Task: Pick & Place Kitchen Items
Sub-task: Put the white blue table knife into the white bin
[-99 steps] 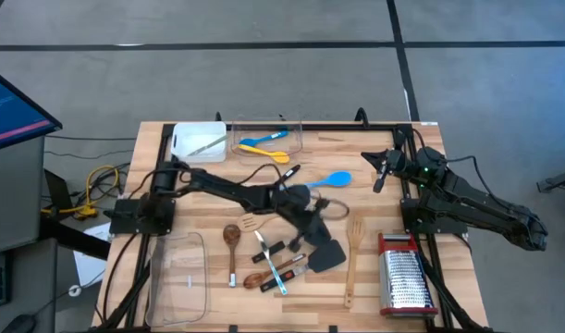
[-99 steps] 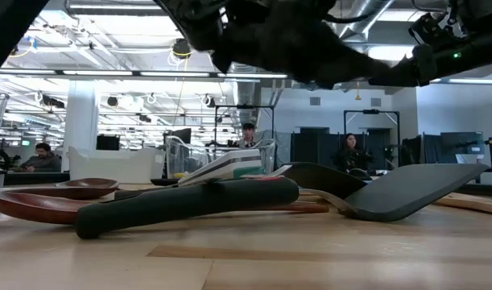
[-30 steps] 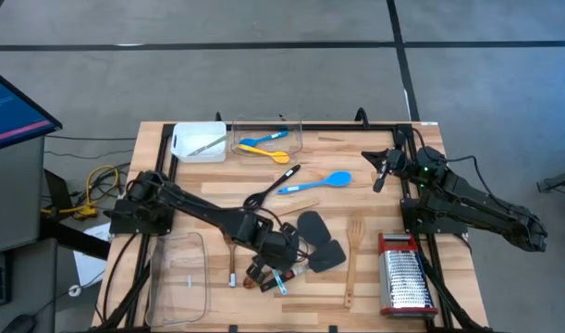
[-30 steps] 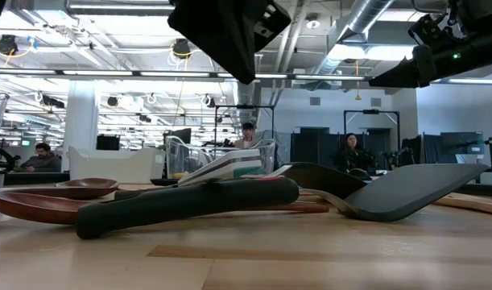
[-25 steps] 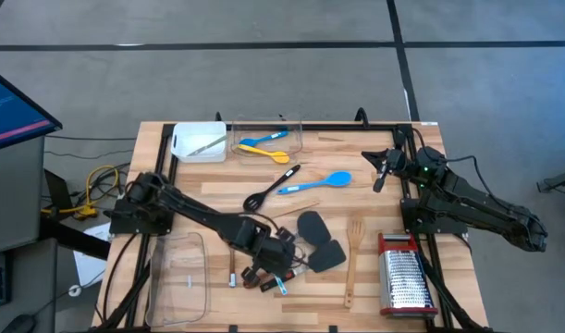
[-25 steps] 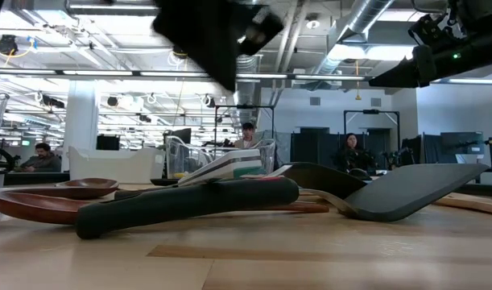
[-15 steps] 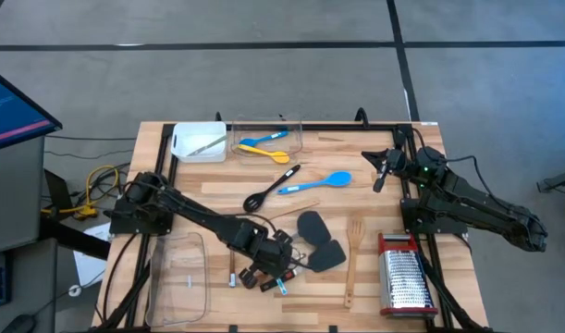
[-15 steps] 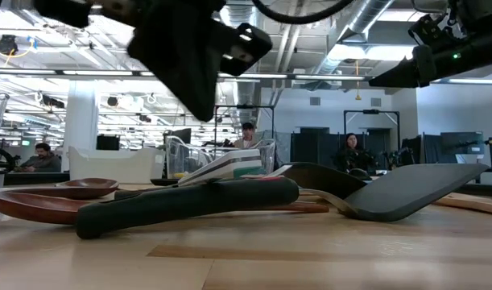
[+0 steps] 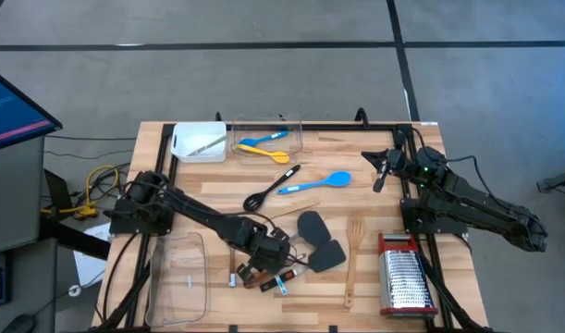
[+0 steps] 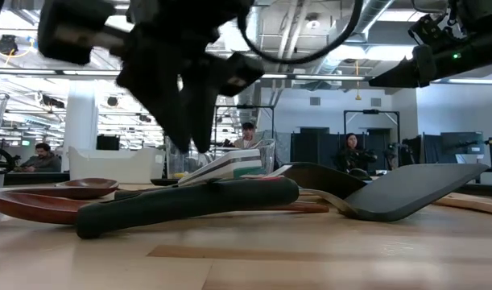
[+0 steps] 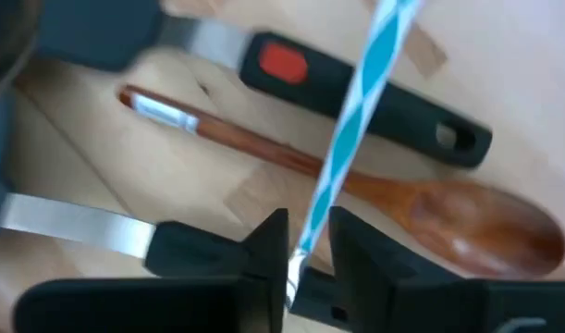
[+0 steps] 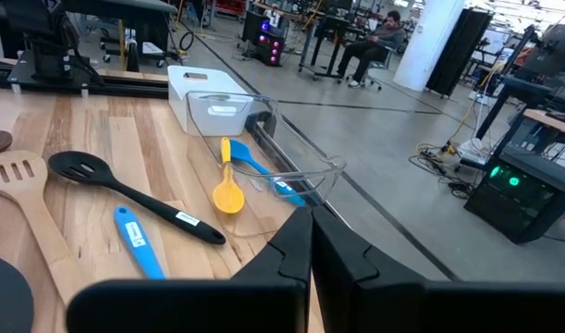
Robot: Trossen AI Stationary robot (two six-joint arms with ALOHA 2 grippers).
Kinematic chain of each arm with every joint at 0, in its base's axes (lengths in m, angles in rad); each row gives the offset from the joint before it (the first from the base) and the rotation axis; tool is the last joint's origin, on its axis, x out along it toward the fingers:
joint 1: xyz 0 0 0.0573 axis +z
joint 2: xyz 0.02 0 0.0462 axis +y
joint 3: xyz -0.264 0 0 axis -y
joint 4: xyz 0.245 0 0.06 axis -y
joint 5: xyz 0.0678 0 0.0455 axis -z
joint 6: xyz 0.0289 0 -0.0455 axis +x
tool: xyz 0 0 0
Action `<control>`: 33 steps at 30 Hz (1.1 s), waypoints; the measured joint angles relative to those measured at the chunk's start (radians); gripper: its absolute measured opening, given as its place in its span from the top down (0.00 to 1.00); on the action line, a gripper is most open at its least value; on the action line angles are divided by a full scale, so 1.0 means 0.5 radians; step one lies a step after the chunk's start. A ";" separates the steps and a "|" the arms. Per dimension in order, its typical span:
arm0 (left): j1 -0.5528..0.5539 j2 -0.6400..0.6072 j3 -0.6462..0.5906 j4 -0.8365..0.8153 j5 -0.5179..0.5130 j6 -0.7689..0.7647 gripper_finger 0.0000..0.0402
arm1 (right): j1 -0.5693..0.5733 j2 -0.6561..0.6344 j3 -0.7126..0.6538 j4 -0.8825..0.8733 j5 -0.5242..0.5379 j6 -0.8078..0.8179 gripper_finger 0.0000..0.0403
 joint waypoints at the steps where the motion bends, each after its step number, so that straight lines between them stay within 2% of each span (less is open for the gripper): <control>1: 0.000 0.000 -0.026 0.008 0.001 0.013 0.80 | 0.000 0.000 0.000 0.000 0.000 0.000 1.00; 10: -0.002 0.000 -0.135 0.251 0.011 0.020 0.66 | 0.000 0.000 0.000 -0.001 0.000 -0.001 1.00; 16: -0.002 0.000 -0.135 0.255 0.021 0.007 0.61 | 0.001 0.000 0.000 -0.001 0.000 0.000 1.00; 24: -0.002 0.000 -0.140 0.277 0.037 0.005 0.61 | 0.001 0.000 0.000 -0.001 0.000 -0.001 1.00; 33: -0.002 0.002 -0.284 0.409 0.039 -0.003 0.62 | 0.001 0.000 0.000 -0.001 0.000 -0.001 1.00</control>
